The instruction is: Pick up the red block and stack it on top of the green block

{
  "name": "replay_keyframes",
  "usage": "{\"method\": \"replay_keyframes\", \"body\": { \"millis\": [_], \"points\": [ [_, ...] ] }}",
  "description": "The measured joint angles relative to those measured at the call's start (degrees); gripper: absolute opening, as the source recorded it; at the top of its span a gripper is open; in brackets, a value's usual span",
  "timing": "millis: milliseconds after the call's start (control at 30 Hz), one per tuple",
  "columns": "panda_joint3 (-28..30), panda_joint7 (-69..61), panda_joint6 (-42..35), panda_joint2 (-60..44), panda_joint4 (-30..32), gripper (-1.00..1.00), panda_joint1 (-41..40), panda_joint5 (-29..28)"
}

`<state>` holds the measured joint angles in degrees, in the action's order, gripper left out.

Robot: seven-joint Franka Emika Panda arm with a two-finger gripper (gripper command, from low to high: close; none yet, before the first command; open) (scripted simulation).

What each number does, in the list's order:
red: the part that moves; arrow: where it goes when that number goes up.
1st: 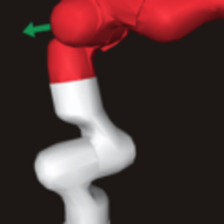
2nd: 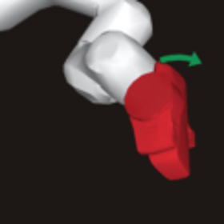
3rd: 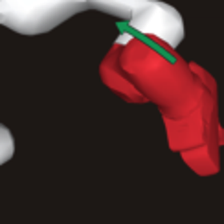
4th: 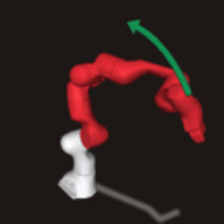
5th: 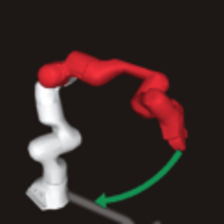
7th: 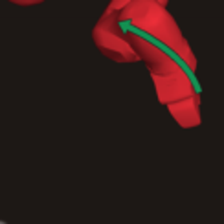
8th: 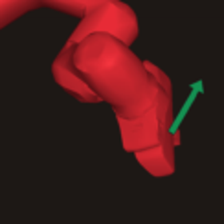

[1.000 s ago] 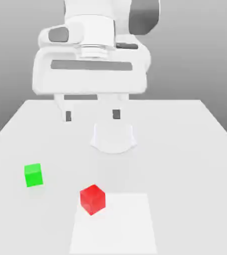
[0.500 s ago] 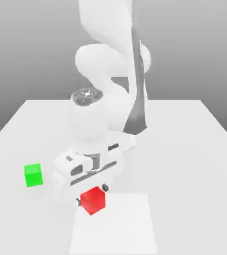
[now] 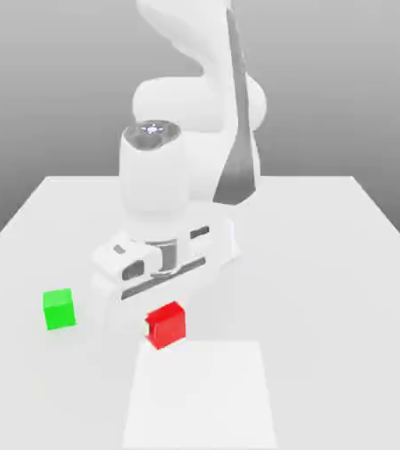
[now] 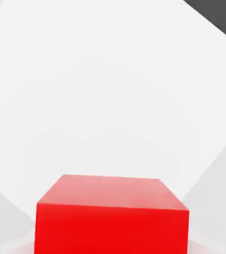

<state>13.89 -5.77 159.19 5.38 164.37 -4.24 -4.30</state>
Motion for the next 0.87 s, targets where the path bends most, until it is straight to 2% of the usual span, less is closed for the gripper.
{"method": "replay_keyframes", "body": {
  "millis": [267, 300, 433, 667, 833, 867],
  "points": [
    [13.26, -13.72, -6.29, 8.70, 1.82, -1.00, -16.77, -10.15],
    [14.55, -15.36, -6.37, 8.76, 1.92, -1.00, -17.40, -9.94],
    [17.65, -21.39, -4.01, 5.28, 1.75, -1.00, -14.31, -3.26],
    [18.97, -30.79, 2.22, -2.59, 1.35, -1.00, -9.45, 10.09],
    [18.97, -33.43, 7.57, -7.41, 1.51, -1.00, -8.59, 13.90],
    [19.09, -33.27, 8.46, -8.04, 1.59, 1.00, -8.68, 13.69]
  ]
}}
